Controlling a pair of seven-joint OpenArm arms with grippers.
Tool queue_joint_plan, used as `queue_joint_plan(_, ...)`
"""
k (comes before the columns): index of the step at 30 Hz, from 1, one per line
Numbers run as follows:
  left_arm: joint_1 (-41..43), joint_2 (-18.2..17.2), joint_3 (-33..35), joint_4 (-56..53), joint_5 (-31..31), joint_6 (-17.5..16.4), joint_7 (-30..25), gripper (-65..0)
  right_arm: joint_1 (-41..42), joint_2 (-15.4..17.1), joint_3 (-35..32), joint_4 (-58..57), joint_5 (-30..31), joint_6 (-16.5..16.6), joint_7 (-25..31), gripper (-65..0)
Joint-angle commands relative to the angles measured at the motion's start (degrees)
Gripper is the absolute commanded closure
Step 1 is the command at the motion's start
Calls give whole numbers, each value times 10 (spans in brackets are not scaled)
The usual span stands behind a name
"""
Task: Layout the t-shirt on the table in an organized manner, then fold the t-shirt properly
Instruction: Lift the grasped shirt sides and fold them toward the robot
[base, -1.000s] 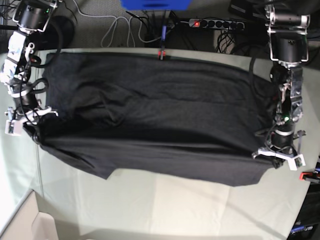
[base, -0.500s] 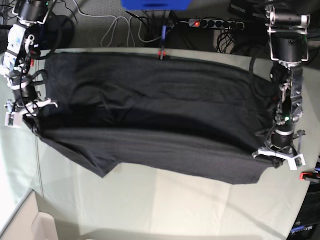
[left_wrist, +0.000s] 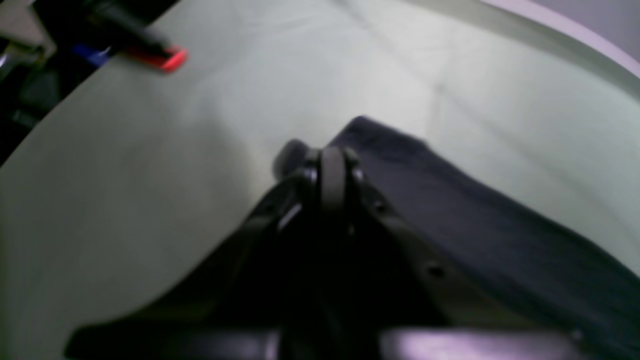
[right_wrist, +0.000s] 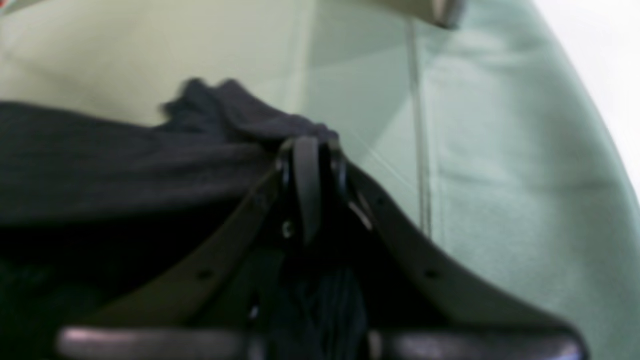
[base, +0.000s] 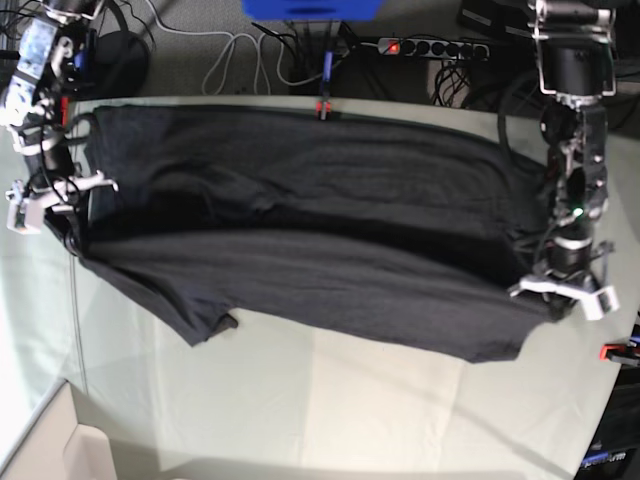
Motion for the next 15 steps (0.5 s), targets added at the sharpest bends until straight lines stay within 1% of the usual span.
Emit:
queue_joint_plan(1,-8,-10,-16,11,2,1,-21,-3,4,-1,13,16,10,11,18,0)
queue_joint_plan(2,-5,-10,-20,11,2,1,-21,-3,3,-4,24,19,10,21,18,0)
queue_joint_plan(4,-3,-10,-23,11,2,1,-21,-3,0,-13,38,21,10,53,18,0)
queue_joint_plan(7,3,-10,-25,22,2,1,-21,-3,-19,-27,49,30,8,78,18,0)
queue_joint_plan(11,22,-11,-25,32,2,1,-21,-3,-43,-39,48,31,8,78,18,0)
queue_joint_plan(15,22,-11,-25,28,2,1,-21,-9,-44,-47,48,21,7,78,18,0)
